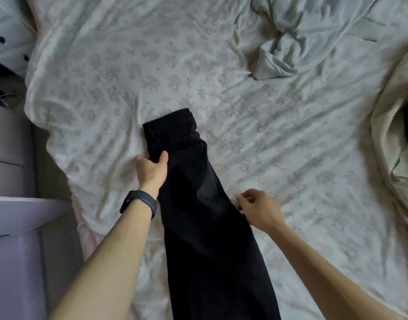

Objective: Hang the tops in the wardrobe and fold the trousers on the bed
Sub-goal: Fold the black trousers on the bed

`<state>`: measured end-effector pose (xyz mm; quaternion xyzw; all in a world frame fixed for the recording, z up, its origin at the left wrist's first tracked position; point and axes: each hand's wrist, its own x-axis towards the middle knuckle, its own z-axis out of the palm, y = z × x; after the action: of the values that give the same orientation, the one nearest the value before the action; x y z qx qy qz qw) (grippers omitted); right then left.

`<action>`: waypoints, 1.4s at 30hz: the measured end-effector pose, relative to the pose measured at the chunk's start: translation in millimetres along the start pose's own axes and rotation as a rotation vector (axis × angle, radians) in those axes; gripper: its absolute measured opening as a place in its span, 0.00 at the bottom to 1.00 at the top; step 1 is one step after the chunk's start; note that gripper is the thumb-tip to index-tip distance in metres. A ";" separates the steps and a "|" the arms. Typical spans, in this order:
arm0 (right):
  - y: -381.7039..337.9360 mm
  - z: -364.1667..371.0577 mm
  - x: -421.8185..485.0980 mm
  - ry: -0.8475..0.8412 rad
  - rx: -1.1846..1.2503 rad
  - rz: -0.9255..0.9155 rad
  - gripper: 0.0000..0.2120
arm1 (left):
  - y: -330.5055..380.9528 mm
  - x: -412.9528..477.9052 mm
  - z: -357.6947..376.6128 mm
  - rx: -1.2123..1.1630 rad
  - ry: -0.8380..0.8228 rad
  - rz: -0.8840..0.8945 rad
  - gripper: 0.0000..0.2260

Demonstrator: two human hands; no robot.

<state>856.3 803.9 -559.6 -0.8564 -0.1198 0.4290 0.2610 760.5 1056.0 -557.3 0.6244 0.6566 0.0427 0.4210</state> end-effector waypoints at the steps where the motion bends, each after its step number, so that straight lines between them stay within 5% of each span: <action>1: 7.7 -3.3 -10.6 0.030 0.053 0.016 0.08 | -3.7 -16.0 1.6 0.060 0.036 0.045 0.33; 4: 44.5 -7.0 -57.6 0.011 0.208 0.158 0.07 | -26.9 -87.1 13.6 0.242 0.100 0.403 0.32; 8: 73.6 9.2 -108.8 -0.173 0.209 0.238 0.13 | -61.4 -177.4 33.6 0.522 -0.162 0.764 0.24; 13: 68.1 44.2 -156.6 0.111 0.188 -0.008 0.13 | -76.8 -200.1 36.3 0.700 -0.309 0.516 0.24; 17: 69.0 63.5 -171.4 -0.155 0.177 -0.106 0.21 | -82.4 -188.5 20.8 0.737 -0.372 0.531 0.07; 22: 65.9 47.2 -140.3 -0.231 0.664 0.237 0.21 | -83.0 -185.7 13.1 0.654 -0.440 0.501 0.05; 27: 33.4 33.0 -89.1 -0.265 1.086 0.383 0.17 | -82.8 -190.8 9.6 0.257 -0.410 0.390 0.02; 33: 5.1 25.7 -61.6 -0.128 1.403 0.642 0.06 | -81.2 -199.8 4.3 0.304 -0.373 0.409 0.03; 35: 7.2 11.6 -58.6 0.010 1.342 0.556 0.05 | -77.5 -200.4 9.2 0.453 -0.397 0.397 0.05; 37: 18.4 -3.0 -57.4 0.079 1.203 0.433 0.02 | -76.7 -199.1 17.4 0.587 -0.454 0.379 0.17; 42: 47.0 -14.7 -74.5 0.078 0.829 0.320 0.14 | -82.2 -187.8 42.9 0.878 -0.503 0.368 0.23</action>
<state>822.2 727.6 -528.1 -0.7027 0.2063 0.4431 0.5171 696.8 857.4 -538.9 0.8374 0.3714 -0.3137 0.2499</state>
